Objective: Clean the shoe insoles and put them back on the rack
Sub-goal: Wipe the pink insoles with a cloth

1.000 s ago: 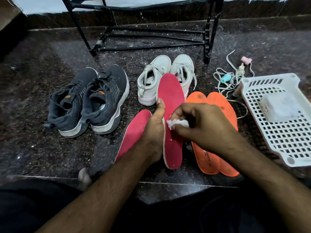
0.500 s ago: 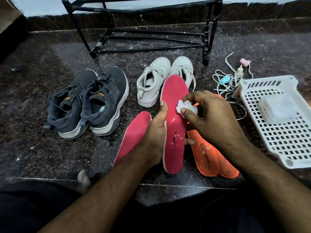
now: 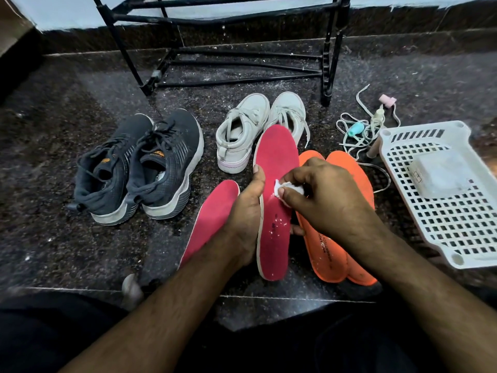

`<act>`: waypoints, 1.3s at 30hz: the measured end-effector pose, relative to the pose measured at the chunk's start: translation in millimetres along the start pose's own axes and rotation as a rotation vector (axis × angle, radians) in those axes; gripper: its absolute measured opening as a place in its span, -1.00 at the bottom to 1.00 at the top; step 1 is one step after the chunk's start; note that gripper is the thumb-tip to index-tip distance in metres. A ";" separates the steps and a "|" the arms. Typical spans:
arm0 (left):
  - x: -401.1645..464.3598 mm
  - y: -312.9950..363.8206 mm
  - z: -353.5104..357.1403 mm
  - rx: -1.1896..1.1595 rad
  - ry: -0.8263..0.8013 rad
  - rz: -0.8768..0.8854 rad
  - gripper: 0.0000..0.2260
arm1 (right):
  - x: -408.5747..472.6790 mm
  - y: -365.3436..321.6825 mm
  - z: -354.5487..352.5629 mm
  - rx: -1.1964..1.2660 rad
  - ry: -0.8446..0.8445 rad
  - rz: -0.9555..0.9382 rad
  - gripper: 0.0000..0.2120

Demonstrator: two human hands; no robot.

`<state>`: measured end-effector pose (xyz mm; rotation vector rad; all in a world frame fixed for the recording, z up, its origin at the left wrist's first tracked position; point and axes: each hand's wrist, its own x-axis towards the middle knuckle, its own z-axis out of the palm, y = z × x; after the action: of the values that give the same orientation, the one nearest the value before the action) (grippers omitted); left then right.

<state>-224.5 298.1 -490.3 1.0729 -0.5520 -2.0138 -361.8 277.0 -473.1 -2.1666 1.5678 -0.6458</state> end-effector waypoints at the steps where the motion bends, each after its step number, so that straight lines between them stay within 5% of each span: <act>1: 0.8 0.2 -0.5 -0.012 0.003 -0.001 -0.33 | -0.3 -0.5 -0.5 0.023 0.008 -0.028 -0.86; 7: -5.9 1.3 6.8 0.047 -0.026 -0.001 -0.39 | 7.2 2.4 -5.3 0.051 0.164 -0.038 -0.87; 12: -1.5 1.7 1.0 -0.004 0.000 -0.005 -0.31 | 0.8 -4.9 -0.2 0.067 -0.029 -0.098 -0.90; 18: -0.6 0.7 3.1 0.028 -0.019 0.024 -0.33 | 5.7 4.3 -9.2 0.013 0.088 -0.032 -0.87; 23: 0.1 1.6 0.2 -0.017 -0.014 -0.012 -0.32 | -0.6 -1.5 -9.0 0.061 -0.161 -0.105 -0.86; 29: 2.6 -5.5 1.9 0.020 -0.013 0.007 -0.35 | 1.8 -0.9 -5.9 0.124 0.094 -0.009 -0.87; 34: 10.9 -6.3 -9.8 -0.081 -0.040 -0.034 -0.24 | -6.8 -10.4 -3.1 0.334 -0.208 -0.005 -0.91; 39: 7.8 -4.4 -4.9 0.000 -0.038 0.021 -0.34 | 1.5 4.6 -11.0 0.038 0.055 0.005 -0.87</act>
<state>-225.0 294.4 -499.8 1.0269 -0.5806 -2.0194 -371.3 273.8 -466.5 -2.1336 1.5753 -0.7336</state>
